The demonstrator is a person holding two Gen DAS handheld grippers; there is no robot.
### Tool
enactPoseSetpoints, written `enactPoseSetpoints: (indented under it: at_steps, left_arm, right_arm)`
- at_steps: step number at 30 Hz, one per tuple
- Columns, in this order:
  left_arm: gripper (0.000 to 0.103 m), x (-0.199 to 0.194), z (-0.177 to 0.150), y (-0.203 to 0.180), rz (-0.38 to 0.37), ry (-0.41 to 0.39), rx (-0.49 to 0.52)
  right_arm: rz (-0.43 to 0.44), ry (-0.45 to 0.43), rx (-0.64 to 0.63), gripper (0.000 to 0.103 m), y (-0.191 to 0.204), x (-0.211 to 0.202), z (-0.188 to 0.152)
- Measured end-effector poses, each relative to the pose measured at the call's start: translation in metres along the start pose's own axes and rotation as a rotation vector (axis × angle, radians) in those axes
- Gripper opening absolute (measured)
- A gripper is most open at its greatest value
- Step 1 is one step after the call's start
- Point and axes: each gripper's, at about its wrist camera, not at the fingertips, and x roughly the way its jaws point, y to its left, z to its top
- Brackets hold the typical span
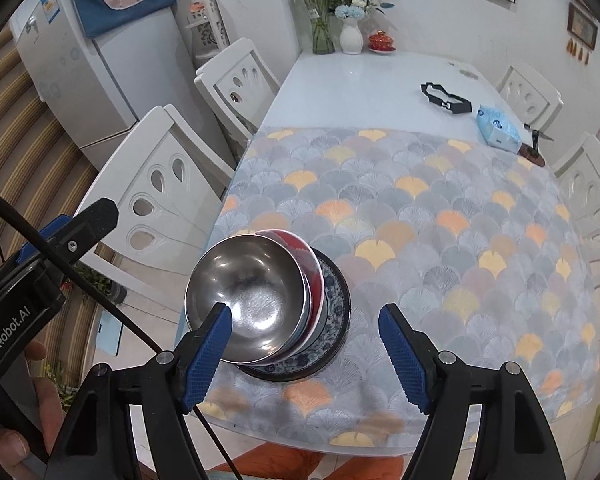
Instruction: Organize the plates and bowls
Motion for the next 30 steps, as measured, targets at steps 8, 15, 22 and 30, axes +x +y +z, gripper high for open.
enactPoseSetpoints:
  at_steps: [8, 15, 22, 30]
  left_arm:
    - [0.098, 0.002, -0.001, 0.003, 0.075, -0.021, 0.028]
    - [0.098, 0.0, -0.001, 0.005, 0.089, -0.019, 0.032]
    - [0.099, 0.006, 0.001, 0.004, 0.113, 0.024, 0.035]
    - [0.101, 0.009, 0.002, 0.005, 0.215, 0.042, 0.038]
  right_arm:
    - [0.003, 0.008, 0.001, 0.074, 0.004, 0.003, -0.001]
    - [0.016, 0.021, 0.011, 0.074, 0.005, 0.006, -0.003]
    - [0.014, 0.027, 0.014, 0.074, 0.005, 0.007, -0.004]
    - [0.026, 0.034, 0.031, 0.074, 0.003, 0.009, -0.005]
